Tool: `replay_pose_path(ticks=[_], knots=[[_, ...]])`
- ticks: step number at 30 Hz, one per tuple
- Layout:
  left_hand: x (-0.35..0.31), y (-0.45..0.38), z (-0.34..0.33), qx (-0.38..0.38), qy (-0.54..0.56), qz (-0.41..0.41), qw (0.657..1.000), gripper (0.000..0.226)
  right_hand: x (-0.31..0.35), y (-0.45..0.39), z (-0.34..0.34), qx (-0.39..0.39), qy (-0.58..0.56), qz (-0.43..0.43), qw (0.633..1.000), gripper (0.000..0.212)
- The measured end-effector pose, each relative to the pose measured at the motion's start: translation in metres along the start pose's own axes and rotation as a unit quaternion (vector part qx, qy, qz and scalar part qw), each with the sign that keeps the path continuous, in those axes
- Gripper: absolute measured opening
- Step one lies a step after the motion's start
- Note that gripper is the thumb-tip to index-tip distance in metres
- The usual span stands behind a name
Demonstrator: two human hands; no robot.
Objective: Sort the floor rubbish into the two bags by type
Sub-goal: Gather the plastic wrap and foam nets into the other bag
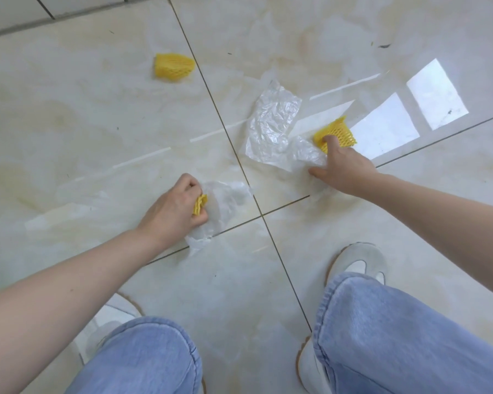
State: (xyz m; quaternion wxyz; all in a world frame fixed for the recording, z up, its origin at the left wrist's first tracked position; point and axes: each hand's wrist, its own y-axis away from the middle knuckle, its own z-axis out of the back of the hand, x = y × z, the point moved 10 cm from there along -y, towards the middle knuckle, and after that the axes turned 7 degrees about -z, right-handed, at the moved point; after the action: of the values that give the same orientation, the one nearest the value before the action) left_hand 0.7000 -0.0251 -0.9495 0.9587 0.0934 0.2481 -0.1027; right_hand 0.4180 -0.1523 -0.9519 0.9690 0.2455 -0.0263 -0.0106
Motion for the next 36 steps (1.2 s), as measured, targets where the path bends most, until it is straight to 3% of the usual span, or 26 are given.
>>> replay_pose_path(ticks=[9, 14, 18, 21, 25, 30, 33, 36], knots=[[0.024, -0.033, 0.029, -0.041, -0.001, 0.047, 0.998, 0.018, 0.001, -0.025, 0.027, -0.030, 0.046, 0.014, 0.998, 0.028], [0.026, -0.040, 0.039, -0.043, -0.021, 0.048, 0.998, 0.005, 0.016, -0.032, 0.029, -0.046, 0.096, 0.050, 0.993, 0.028], [0.030, -0.048, 0.053, -0.061, -0.034, 0.064, 0.996, 0.012, 0.022, -0.035, 0.033, -0.045, 0.132, 0.065, 0.988, 0.031], [0.034, -0.057, 0.059, -0.064, -0.024, 0.075, 0.995, 0.012, 0.025, -0.038, 0.043, -0.050, 0.097, 0.050, 0.993, 0.027], [0.034, -0.074, 0.075, -0.092, 0.002, 0.068, 0.993, 0.009, 0.048, -0.029, 0.083, -0.127, -0.031, 0.062, 0.989, 0.030], [0.048, -0.102, 0.108, -0.149, -0.017, 0.086, 0.985, 0.025, 0.098, -0.013, 0.117, -0.172, -0.126, 0.160, 0.964, 0.026], [0.062, -0.123, 0.126, -0.168, -0.045, 0.102, 0.979, 0.038, 0.135, -0.006, 0.095, -0.159, -0.033, 0.261, 0.951, 0.037], [0.076, -0.143, 0.132, -0.147, -0.071, 0.123, 0.979, 0.060, 0.147, -0.014, 0.057, -0.111, 0.067, 0.286, 0.949, 0.048]])
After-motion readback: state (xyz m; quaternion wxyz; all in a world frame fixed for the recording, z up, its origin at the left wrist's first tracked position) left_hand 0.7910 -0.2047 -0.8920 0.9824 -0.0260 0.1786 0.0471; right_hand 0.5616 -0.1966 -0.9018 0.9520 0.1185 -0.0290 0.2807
